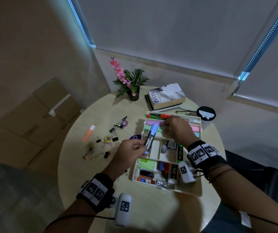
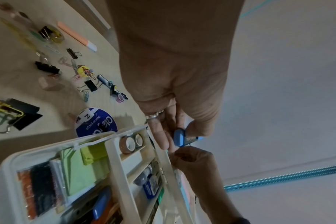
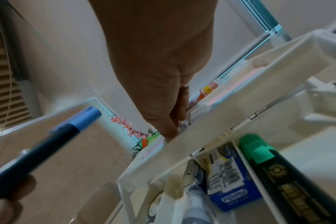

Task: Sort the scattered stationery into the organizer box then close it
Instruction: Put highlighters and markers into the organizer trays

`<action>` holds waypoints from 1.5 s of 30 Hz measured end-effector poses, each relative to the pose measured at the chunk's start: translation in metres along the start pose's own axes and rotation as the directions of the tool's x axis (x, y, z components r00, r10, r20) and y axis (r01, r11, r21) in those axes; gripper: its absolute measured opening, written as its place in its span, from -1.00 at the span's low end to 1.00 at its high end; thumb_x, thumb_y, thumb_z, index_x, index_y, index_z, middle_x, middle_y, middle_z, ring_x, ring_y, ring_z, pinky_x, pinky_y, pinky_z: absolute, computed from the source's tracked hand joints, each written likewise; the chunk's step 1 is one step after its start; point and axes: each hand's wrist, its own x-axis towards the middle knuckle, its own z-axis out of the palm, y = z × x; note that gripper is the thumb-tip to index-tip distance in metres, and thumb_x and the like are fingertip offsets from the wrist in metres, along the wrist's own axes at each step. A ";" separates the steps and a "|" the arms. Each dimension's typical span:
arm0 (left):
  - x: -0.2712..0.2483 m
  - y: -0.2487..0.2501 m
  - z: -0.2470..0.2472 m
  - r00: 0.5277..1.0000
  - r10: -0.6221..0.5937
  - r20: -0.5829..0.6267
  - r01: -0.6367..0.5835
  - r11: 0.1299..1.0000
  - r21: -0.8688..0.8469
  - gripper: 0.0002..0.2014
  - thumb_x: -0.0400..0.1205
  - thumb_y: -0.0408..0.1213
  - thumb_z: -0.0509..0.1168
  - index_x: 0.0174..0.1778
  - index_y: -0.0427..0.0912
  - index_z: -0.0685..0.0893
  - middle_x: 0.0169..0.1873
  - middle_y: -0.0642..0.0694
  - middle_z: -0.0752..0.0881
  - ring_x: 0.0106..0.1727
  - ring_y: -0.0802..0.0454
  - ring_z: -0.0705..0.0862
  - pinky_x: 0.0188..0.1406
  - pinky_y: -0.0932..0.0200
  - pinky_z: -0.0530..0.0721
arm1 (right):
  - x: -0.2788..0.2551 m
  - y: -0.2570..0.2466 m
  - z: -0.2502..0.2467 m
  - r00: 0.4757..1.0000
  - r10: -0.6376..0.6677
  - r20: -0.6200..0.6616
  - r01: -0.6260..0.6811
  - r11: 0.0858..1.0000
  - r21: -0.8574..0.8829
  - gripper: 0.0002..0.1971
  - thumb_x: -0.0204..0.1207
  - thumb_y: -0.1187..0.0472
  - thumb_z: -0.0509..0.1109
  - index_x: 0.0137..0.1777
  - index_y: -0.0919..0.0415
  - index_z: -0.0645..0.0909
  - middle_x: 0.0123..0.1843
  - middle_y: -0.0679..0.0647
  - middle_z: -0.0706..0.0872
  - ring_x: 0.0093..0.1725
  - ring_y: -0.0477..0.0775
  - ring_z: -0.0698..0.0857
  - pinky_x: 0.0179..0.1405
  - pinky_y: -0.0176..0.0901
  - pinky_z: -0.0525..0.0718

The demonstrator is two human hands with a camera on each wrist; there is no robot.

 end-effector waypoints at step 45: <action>0.041 -0.108 -0.169 0.998 0.060 0.029 -0.067 0.879 0.472 -0.79 0.67 -0.45 0.44 0.00 -0.01 0.82 -0.09 0.00 0.88 -0.01 0.07 0.88 0.08 0.15 0.80 | -0.116 -0.047 0.019 0.766 0.639 -0.072 -0.640 0.748 -0.173 -0.77 0.67 0.22 0.40 -0.16 0.35 0.72 -0.24 0.30 0.76 -0.25 0.36 0.76 -0.36 -0.08 0.52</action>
